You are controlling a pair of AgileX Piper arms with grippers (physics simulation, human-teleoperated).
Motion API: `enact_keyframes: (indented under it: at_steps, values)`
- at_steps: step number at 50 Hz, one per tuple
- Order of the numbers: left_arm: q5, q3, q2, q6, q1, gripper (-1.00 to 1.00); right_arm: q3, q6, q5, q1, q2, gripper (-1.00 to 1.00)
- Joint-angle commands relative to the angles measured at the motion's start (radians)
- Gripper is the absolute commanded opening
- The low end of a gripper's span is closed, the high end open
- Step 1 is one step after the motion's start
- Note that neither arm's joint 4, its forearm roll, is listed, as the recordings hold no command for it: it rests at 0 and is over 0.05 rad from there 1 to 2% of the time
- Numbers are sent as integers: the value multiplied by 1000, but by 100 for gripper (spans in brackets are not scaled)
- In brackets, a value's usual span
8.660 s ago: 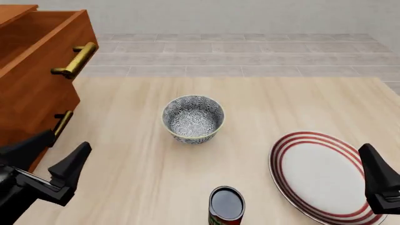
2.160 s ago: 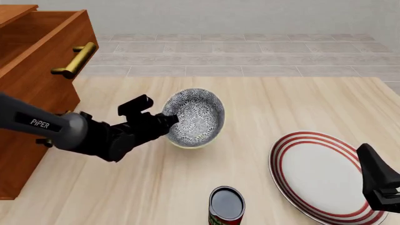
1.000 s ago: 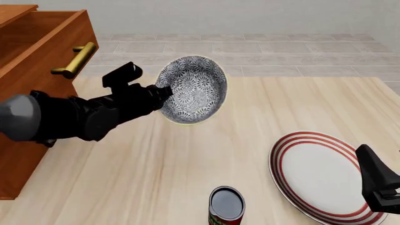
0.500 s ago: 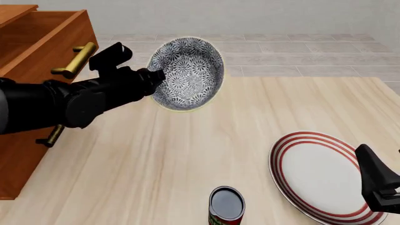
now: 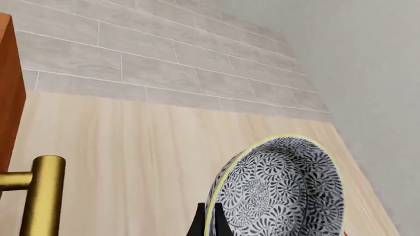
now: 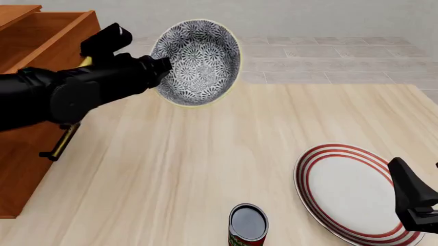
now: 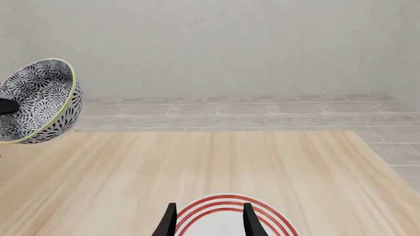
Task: Put the bowl on top of the cabinet.
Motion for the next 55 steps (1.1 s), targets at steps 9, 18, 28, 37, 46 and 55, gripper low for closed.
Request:
enact_keyframes:
  at_steps: [9,18,28,37,46,55]
  values:
    - [53,-55,-29,42,28,-100,0,3,-9,0,10,100]
    - [103,-94,-37,94,54,-100,0,3,-7,-3,9,100]
    - [129,-109,-40,63,73,-100,0,1,-1,-5,4,100]
    - [167,-143,-56,89,104,-100,1,-4,-3,-5,8,100]
    - [198,-163,-62,83,139,-100,1,-2,-3,-5,9,100]
    - [232,-193,-77,95,162,-100,1,0,-1,-6,8,100]
